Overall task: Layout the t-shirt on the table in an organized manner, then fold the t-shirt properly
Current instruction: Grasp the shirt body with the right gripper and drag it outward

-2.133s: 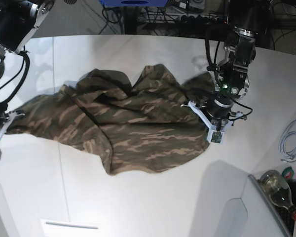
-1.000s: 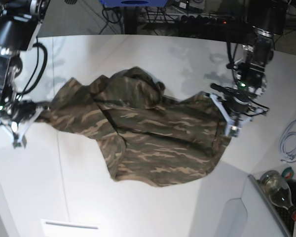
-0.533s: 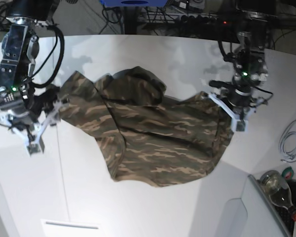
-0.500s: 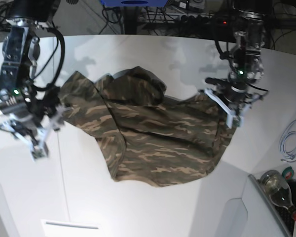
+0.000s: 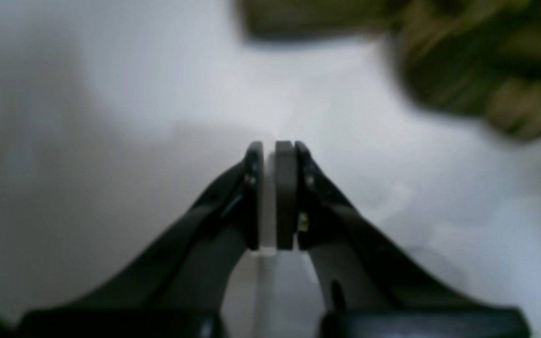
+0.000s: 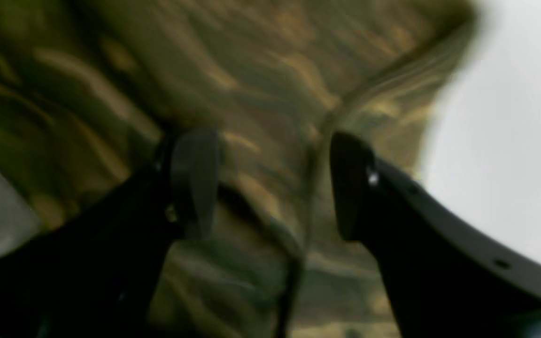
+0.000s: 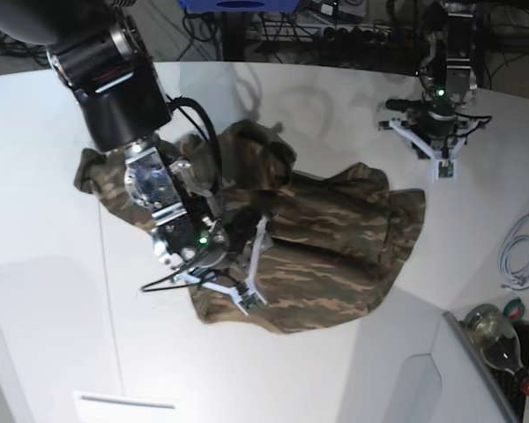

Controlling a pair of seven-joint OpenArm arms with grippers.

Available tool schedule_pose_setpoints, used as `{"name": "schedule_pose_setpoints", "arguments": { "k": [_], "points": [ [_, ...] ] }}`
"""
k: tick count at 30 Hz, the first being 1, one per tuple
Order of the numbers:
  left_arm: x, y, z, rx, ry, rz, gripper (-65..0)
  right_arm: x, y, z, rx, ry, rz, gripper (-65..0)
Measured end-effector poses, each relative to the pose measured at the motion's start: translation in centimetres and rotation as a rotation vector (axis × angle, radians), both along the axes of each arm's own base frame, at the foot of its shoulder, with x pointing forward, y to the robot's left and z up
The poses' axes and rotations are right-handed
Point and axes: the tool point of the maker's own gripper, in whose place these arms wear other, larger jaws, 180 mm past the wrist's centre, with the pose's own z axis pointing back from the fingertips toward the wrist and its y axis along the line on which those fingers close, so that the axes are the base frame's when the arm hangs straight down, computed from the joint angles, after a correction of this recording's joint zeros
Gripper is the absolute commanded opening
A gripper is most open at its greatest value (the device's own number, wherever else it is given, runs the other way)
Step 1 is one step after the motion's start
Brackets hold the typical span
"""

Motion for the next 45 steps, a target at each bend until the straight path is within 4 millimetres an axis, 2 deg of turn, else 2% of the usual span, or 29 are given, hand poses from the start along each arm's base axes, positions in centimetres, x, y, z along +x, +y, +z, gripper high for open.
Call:
{"name": "schedule_pose_setpoints", "arguments": {
  "k": [2, 6, 8, 12, 14, 16, 18, 20, 23, 25, 28, 34, 40, 45],
  "points": [
    [0.2, -0.6, 1.6, -0.001, -0.036, -0.017, -60.9, 0.7, -0.3, -0.8, 0.009, -0.011, -0.035, -29.6],
    [3.4, -2.0, 6.1, -0.012, -0.196, -0.043, -60.9, 2.5, -2.3, -0.9, -0.013, -0.056, -0.13, -29.6],
    [4.6, -1.9, 7.1, -0.015, -0.233, -0.021, -60.9, 2.7, -2.4, -0.8, -0.011, -0.065, -0.145, -29.6],
    [8.5, -3.3, 7.2, -0.068, -0.275, 0.0, -60.9, 2.6, -2.1, 0.0, -0.008, -0.066, -0.146, -29.6],
    [10.3, -4.8, 6.4, -0.102, -0.269, -0.007, -60.9, 3.2, -2.0, 1.5, 0.003, -0.099, -0.15, -29.6],
    [11.1, -6.2, 4.7, -0.124, -0.23, -0.021, -61.1, 3.9, -1.9, 2.7, 0.019, -0.127, -0.157, -29.6],
    [10.7, -7.2, 2.7, -0.134, -0.167, -0.047, -61.1, 4.9, -2.8, 2.6, 0.036, -0.117, -0.222, -29.6],
    [9.7, -7.5, 1.1, -0.136, -0.118, -0.051, -61.1, 6.1, -4.3, 1.7, 0.023, -0.117, -0.273, -29.6],
    [9.0, -7.2, 0.3, -0.134, -0.096, -0.045, -61.1, 7.1, -6.6, 0.0, -0.003, -0.107, -0.321, -29.6],
    [8.8, -7.2, 0.0, -0.133, -0.091, -0.044, -61.1, 7.1, -7.3, -1.3, -0.005, -0.079, -0.343, -29.6],
    [8.2, -7.1, -0.5, -0.127, -0.077, -0.052, -61.1, 6.9, -6.6, -2.3, 0.03, -0.054, -0.366, -29.4],
    [7.9, -7.1, -0.6, -0.126, -0.075, -0.052, -61.1, 7.8, -6.1, -1.5, 0.048, -0.076, -0.369, -29.4],
    [7.4, -7.1, -0.9, -0.127, -0.074, -0.053, -61.1, 7.6, -5.3, -1.5, 0.059, -0.077, -0.362, -29.4],
    [7.1, -7.4, -1.0, -0.131, -0.072, -0.054, -61.1, 6.8, -5.7, -2.9, 0.042, -0.043, -0.364, -29.4]
  ]
}}
